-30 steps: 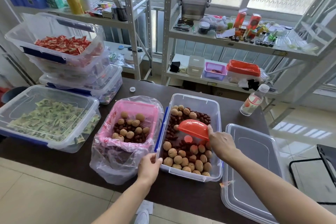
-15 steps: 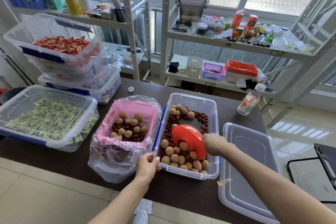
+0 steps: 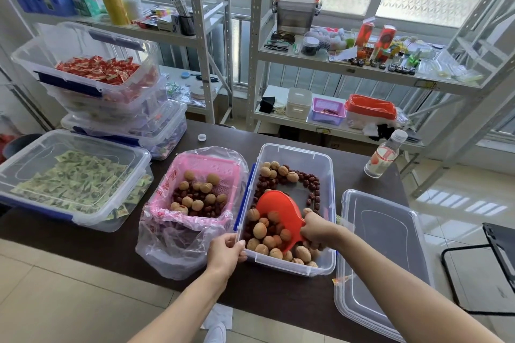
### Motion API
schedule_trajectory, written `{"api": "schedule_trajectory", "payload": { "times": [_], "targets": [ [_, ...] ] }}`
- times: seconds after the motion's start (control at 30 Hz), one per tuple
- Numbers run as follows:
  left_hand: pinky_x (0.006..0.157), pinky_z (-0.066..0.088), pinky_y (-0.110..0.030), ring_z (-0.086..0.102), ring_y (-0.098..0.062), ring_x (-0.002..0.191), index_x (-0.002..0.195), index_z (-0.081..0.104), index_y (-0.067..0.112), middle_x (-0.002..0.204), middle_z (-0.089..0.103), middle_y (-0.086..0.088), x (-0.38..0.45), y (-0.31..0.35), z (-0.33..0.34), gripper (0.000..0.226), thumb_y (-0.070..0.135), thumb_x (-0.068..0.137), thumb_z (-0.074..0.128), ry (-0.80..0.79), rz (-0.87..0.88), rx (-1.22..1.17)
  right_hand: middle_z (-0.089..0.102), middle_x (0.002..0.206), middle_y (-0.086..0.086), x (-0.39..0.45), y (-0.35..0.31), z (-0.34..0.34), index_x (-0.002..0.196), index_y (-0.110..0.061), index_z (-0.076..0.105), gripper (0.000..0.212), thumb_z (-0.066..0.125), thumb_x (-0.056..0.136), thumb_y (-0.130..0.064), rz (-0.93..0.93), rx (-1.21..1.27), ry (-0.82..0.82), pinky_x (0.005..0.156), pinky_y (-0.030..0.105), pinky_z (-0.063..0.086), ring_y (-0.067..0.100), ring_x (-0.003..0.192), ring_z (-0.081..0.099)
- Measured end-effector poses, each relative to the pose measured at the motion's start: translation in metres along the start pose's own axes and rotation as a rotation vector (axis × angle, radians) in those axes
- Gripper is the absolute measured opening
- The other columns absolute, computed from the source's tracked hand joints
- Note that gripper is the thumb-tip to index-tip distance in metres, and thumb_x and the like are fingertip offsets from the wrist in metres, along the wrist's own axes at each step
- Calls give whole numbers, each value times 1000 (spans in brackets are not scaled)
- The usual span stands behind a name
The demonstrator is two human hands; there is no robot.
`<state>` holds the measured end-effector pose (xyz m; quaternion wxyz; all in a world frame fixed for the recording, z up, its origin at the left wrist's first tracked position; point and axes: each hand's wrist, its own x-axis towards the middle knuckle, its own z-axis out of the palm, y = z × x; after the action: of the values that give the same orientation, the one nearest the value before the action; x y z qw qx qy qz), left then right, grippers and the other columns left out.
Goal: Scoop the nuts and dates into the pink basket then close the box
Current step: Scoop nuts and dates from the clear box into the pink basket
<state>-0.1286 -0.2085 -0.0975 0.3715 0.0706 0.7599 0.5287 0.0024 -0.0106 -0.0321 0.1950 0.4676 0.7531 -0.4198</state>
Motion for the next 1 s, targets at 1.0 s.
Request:
{"api": "schedule_trajectory", "payload": {
  "times": [1.0],
  "targets": [
    [71, 62, -31, 68, -15, 70, 110, 65, 0, 84, 66, -11, -1, 5, -4, 18, 2, 93, 59, -41, -26, 22, 40, 57, 7, 6, 33, -4, 70, -4, 47, 30, 36, 98, -5, 109, 1023, -224, 31, 10, 14, 5, 29, 26]
  ]
}}
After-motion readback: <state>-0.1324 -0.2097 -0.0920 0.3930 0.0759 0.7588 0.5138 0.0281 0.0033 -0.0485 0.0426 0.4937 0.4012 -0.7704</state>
